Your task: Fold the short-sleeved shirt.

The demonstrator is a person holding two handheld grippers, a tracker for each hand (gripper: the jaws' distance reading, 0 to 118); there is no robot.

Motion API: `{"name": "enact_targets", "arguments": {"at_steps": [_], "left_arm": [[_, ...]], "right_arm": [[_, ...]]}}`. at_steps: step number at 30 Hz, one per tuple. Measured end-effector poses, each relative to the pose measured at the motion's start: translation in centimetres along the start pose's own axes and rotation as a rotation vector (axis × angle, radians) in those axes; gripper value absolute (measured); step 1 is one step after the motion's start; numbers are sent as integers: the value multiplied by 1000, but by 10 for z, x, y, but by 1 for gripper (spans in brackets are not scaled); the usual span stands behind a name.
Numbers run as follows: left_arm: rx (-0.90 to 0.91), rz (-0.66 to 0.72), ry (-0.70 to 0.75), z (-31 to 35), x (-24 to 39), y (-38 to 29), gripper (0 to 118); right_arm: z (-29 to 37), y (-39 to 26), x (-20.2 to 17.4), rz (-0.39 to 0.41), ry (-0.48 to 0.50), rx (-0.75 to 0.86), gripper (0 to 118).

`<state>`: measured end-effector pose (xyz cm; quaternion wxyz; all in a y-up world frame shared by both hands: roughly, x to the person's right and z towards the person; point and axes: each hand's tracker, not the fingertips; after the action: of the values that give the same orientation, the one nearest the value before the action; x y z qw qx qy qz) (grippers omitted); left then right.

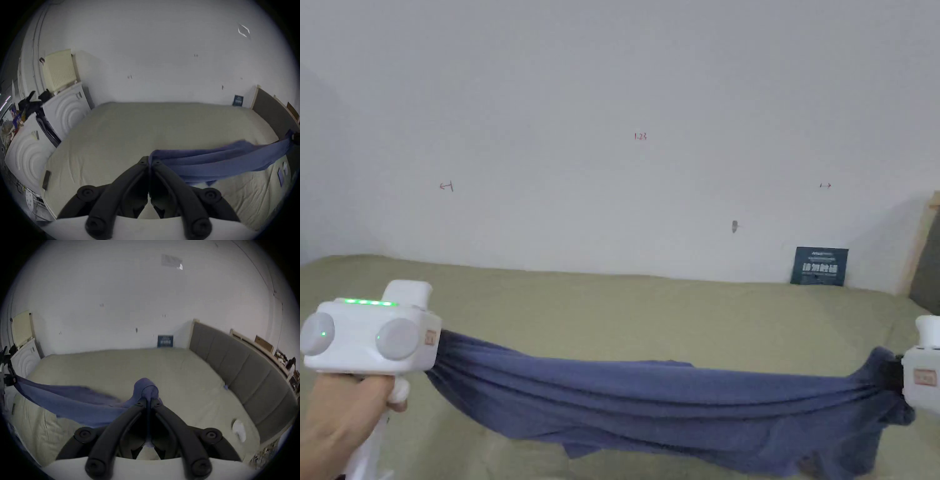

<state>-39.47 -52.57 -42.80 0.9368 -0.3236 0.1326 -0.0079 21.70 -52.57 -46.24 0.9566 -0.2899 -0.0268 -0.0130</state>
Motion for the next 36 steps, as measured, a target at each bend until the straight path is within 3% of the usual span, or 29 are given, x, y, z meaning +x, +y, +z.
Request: {"name": "enact_targets", "arguments": {"at_steps": [4, 7, 10, 14, 23, 24, 25, 26, 27, 28, 29, 30, 34, 35, 36], "left_arm": [[-55, 9, -35, 16, -13, -73, 0], [-103, 59, -55, 35, -23, -123, 0], [-126, 62, -64, 56, -34, -163, 0], [-158, 64, -72, 84, -47, -204, 0], [-258, 76, -135, 92, -47, -259, 0], [-262, 85, -136, 89, -47, -263, 0], [-264, 94, -139, 87, -47, -265, 1], [-256, 109, -157, 85, -49, -268, 5], [-254, 119, -185, 84, -50, -270, 27], [-249, 128, -207, 84, -51, -270, 65], [-252, 129, -200, 84, -50, -270, 99], [-242, 117, -172, 87, -50, -270, 110], [-139, 131, -106, 117, -46, -264, 108], [-101, 135, -93, 128, -46, -264, 107], [-73, 132, -74, 140, -46, -263, 104]], "right_arm": [[24, -62, 16, -11, 6, -55, 3], [65, -124, 37, -98, 45, -90, 3], [95, -164, 49, -98, 46, -99, 3], [134, -209, 60, -161, 54, -114, 3], [145, -276, 59, -150, 59, -168, 3], [144, -279, 58, -159, 54, -163, 5], [139, -281, 62, -178, 50, -158, 18], [137, -282, 64, -192, 57, -159, 44], [134, -281, 65, -202, 64, -179, 94], [134, -279, 64, -196, 69, -195, 116], [140, -280, 59, -173, 84, -158, 116], [142, -278, 57, -157, 58, -154, 111], [162, -268, 30, -91, 48, -105, 111], [171, -266, 21, -59, 44, -80, 105], [181, -265, 11, -38, 42, -44, 84]]}}
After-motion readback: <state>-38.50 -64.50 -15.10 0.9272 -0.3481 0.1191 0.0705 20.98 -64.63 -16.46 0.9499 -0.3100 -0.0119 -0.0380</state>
